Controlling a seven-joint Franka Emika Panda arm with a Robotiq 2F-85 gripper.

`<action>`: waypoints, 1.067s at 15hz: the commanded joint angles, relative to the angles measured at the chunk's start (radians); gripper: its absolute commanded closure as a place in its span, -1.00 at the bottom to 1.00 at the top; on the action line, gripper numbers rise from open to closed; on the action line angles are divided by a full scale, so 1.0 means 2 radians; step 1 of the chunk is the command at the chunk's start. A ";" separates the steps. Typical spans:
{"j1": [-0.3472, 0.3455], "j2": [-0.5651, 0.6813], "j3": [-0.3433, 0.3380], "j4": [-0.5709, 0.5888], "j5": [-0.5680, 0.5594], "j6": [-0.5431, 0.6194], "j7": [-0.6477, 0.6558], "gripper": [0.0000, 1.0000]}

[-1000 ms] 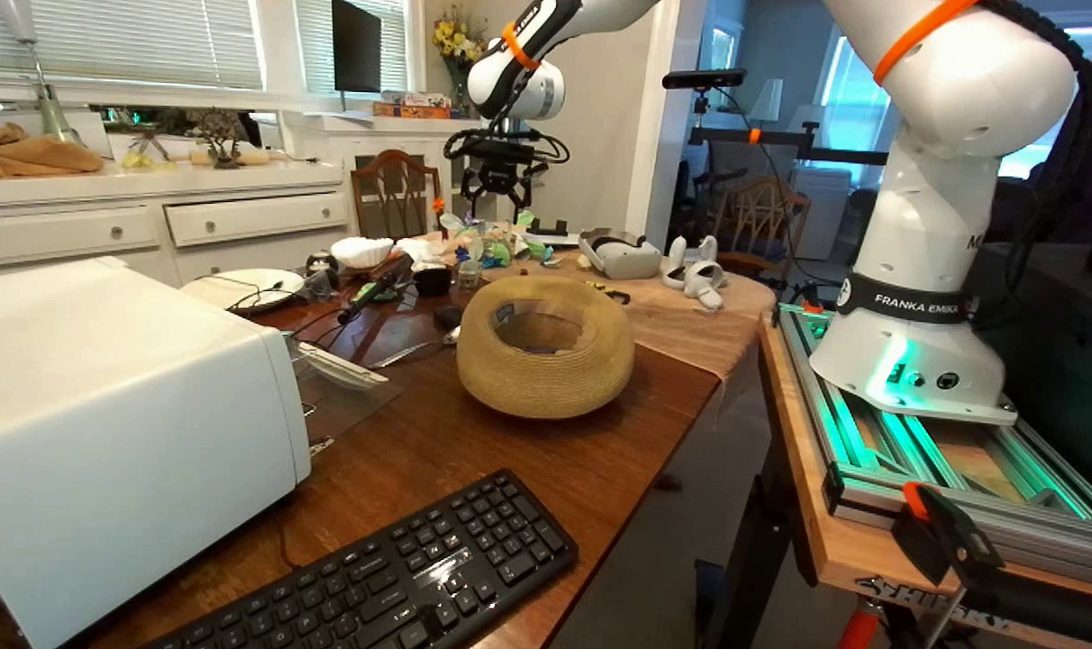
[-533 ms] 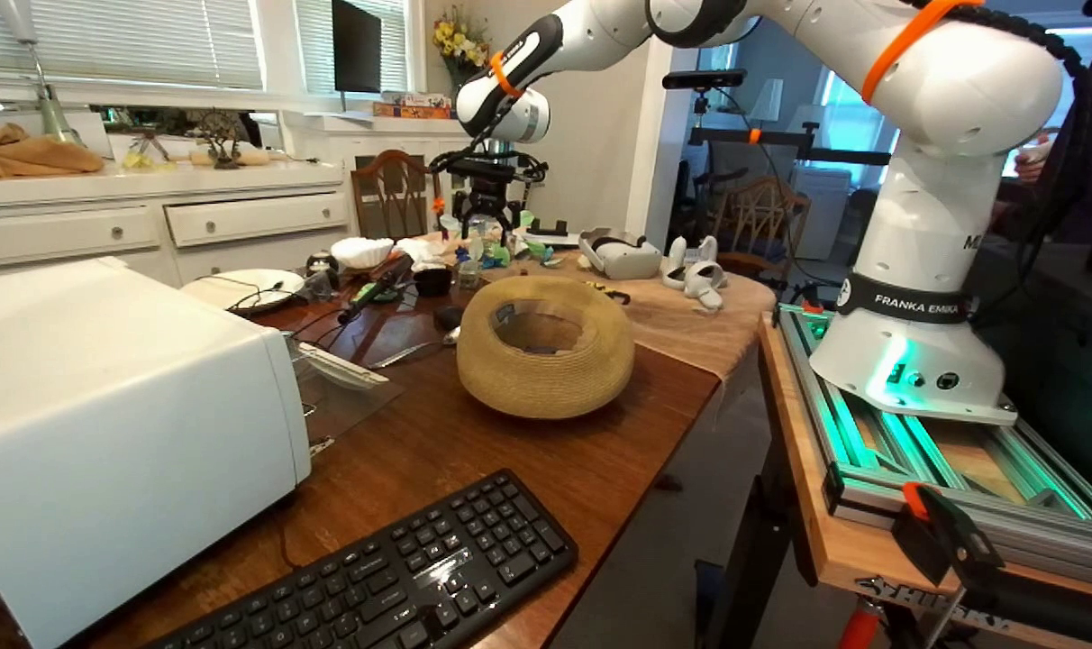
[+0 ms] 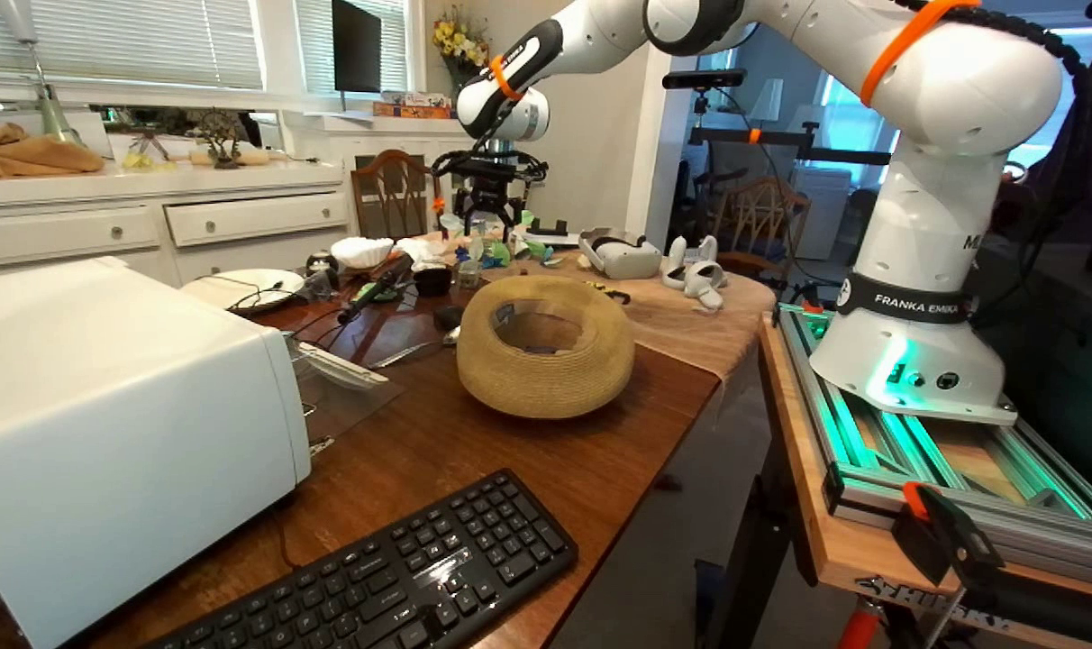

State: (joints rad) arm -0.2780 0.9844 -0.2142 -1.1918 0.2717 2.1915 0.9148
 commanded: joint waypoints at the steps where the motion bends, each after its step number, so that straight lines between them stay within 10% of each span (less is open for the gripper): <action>1: -0.003 0.056 -0.016 0.079 -0.032 -0.010 0.011 -1.00; 16: -0.009 0.246 -0.043 0.327 -0.101 -0.020 0.153 -1.00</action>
State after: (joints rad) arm -0.2653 1.4213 -0.3081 -0.6384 0.1265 2.1917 1.1946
